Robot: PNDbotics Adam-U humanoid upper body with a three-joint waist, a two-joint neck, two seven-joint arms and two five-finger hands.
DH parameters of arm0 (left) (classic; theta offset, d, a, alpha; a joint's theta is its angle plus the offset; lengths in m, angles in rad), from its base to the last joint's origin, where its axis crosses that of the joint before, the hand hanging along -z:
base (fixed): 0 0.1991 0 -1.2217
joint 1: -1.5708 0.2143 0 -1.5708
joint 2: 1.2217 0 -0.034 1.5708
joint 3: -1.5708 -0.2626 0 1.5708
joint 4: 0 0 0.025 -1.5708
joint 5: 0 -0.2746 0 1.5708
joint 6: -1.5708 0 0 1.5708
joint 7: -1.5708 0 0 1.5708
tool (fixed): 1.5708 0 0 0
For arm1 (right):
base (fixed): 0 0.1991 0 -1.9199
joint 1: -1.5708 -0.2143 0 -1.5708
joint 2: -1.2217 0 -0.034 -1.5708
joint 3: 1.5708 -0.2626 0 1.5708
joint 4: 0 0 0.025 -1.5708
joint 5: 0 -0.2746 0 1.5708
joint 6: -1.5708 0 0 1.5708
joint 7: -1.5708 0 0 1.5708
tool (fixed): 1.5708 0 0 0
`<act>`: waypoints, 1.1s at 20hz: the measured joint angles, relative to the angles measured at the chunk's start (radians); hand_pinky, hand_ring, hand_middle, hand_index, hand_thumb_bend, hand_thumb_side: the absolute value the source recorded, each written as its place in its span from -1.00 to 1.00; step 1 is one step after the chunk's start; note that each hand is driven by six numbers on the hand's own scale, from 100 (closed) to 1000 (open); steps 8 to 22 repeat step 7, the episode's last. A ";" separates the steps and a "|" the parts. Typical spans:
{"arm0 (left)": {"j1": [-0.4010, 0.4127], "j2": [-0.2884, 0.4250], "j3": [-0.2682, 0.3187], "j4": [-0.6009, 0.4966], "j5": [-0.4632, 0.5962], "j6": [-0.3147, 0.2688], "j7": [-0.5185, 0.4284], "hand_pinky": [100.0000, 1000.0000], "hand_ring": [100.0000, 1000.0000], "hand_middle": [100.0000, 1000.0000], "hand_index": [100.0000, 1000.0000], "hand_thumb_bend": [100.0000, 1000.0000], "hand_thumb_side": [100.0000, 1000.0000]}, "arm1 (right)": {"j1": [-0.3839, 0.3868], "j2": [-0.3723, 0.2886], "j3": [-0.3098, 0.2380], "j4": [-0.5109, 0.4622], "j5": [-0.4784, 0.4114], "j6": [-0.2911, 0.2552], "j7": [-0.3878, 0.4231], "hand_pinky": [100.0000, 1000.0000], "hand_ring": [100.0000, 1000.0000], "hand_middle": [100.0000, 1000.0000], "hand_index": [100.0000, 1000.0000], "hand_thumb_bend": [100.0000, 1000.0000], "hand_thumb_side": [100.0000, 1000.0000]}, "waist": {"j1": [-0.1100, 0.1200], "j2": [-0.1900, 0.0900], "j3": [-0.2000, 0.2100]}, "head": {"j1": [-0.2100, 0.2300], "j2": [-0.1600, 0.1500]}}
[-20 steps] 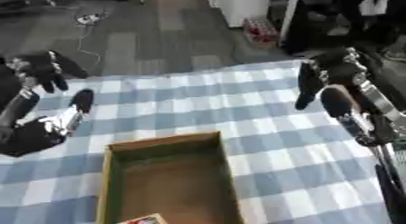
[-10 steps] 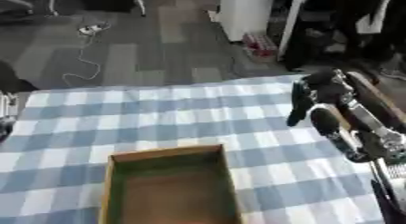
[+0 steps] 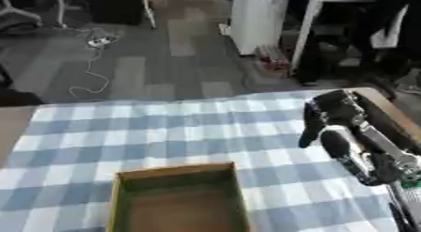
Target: Pick up objects on the table and place them in the box.
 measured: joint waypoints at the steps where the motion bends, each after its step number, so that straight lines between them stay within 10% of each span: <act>1: 0.003 -0.004 0.001 0.000 0.004 -0.005 0.001 -0.87 -0.62 -0.34 -0.07 -1.00 0.62 | 0.000 0.000 0.000 0.000 0.000 0.000 0.000 -0.46 -0.54 -0.50 -0.12 -1.00 1.00 | 0.001 0.001 0.000 | -0.003 -0.002; 22: 0.015 -0.013 0.005 0.000 0.002 -0.019 0.001 -0.88 -0.62 -0.34 -0.07 -1.00 0.62 | -0.001 0.001 0.000 0.000 0.000 -0.002 -0.002 -0.46 -0.54 -0.50 -0.12 -1.00 1.00 | 0.004 0.005 -0.005 | -0.016 -0.004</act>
